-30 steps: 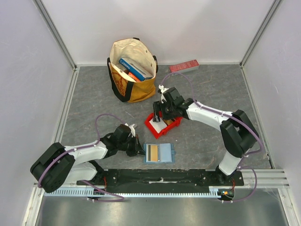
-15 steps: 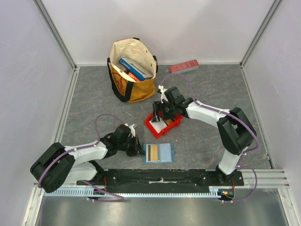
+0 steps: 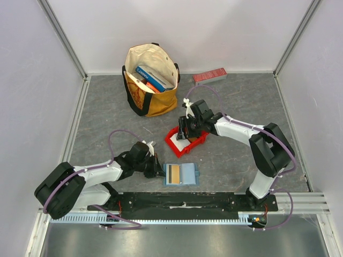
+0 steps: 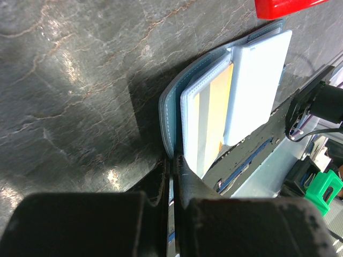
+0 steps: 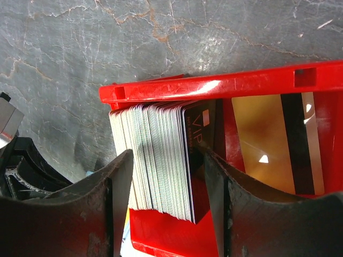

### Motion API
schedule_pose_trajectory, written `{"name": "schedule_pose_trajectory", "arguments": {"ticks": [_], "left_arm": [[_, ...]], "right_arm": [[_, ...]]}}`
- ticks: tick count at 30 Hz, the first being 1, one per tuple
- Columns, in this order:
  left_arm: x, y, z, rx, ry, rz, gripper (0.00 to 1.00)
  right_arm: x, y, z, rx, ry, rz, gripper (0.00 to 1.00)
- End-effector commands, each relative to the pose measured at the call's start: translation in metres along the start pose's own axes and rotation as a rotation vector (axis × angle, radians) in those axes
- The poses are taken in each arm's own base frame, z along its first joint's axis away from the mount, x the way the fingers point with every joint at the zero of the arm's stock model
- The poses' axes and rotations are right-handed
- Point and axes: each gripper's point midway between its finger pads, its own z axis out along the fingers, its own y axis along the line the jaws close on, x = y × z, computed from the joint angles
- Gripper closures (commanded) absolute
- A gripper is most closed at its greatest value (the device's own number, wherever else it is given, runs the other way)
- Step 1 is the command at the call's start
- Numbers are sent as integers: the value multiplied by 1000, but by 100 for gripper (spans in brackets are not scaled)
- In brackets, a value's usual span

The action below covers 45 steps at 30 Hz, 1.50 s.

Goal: Put the credit cards into the card holder
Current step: Pick up the credit card from the storage box.

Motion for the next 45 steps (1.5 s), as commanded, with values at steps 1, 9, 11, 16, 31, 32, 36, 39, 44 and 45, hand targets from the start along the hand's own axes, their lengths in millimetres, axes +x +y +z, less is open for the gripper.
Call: {"name": "schedule_pose_trajectory", "arguments": {"ticks": [1, 9, 11, 16, 31, 32, 36, 39, 44, 45], "left_arm": [[-1, 0, 0, 11, -11, 21, 98], [-1, 0, 3, 16, -10, 20, 98], [-1, 0, 3, 16, -5, 19, 98], [0, 0, 5, 19, 3, 19, 98], [1, 0, 6, 19, 6, 21, 98], [0, 0, 6, 20, 5, 19, 98], [0, 0, 6, 20, 7, 20, 98], [0, -1, 7, 22, 11, 20, 98], [0, 0, 7, 23, 10, 20, 98], [1, 0, 8, 23, 15, 20, 98]], "right_arm": [[-11, 12, -14, -39, -50, -21, 39], [-12, 14, -19, -49, -58, -20, 46], [-12, 14, -19, -50, -59, -19, 47], [-11, 10, -17, -42, -52, -10, 53], [-14, 7, -17, -39, -57, -5, 80], [-15, 6, -17, -36, -59, -2, 81], [-19, 3, -19, -21, -72, -8, 85], [-23, 2, -21, -14, -78, -13, 89], [-27, 2, -22, -3, -83, -20, 98], [-27, 1, -23, 2, -83, -21, 100]]}}
